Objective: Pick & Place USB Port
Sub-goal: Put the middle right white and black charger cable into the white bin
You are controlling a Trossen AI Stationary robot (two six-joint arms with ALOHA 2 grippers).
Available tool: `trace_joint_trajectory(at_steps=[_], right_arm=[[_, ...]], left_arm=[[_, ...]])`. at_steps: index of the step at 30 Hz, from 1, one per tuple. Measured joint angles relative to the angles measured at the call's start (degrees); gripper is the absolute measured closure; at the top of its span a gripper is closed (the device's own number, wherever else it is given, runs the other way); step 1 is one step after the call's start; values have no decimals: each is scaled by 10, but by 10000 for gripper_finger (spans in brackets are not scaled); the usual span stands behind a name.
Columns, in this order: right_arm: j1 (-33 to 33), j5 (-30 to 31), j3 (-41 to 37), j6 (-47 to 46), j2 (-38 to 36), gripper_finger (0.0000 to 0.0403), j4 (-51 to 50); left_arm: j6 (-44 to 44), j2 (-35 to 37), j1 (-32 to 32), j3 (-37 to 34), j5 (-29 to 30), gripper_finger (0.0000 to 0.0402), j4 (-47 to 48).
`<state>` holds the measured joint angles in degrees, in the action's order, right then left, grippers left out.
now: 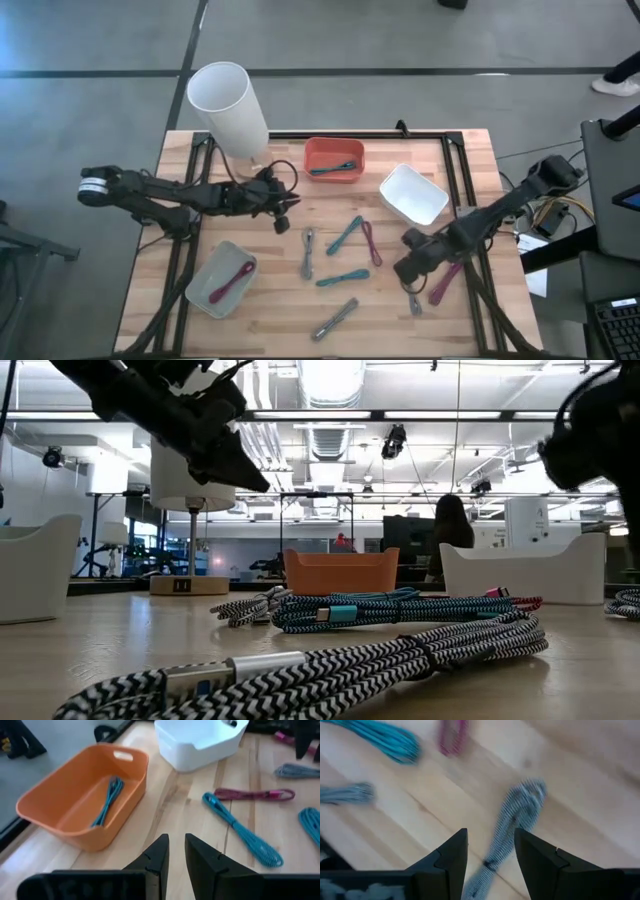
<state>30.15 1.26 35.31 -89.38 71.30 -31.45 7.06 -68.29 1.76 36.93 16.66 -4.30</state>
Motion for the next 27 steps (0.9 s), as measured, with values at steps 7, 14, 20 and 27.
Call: trace_joint_trajectory(at_steps=[7,14,20,27], right_arm=[[1,-31,14,-35,69,245,1],[1,-31,37,-37,135,245,-1],[1,-33,65,-34,173,260,-25],[1,-32,100,-24,178,332,-88]], left_arm=[[-15,0,0,0,0,333,-32],[-17,0,0,0,0,333,-34],[-28,0,0,0,-1,333,-34],[-28,0,0,0,-1,333,-34]])
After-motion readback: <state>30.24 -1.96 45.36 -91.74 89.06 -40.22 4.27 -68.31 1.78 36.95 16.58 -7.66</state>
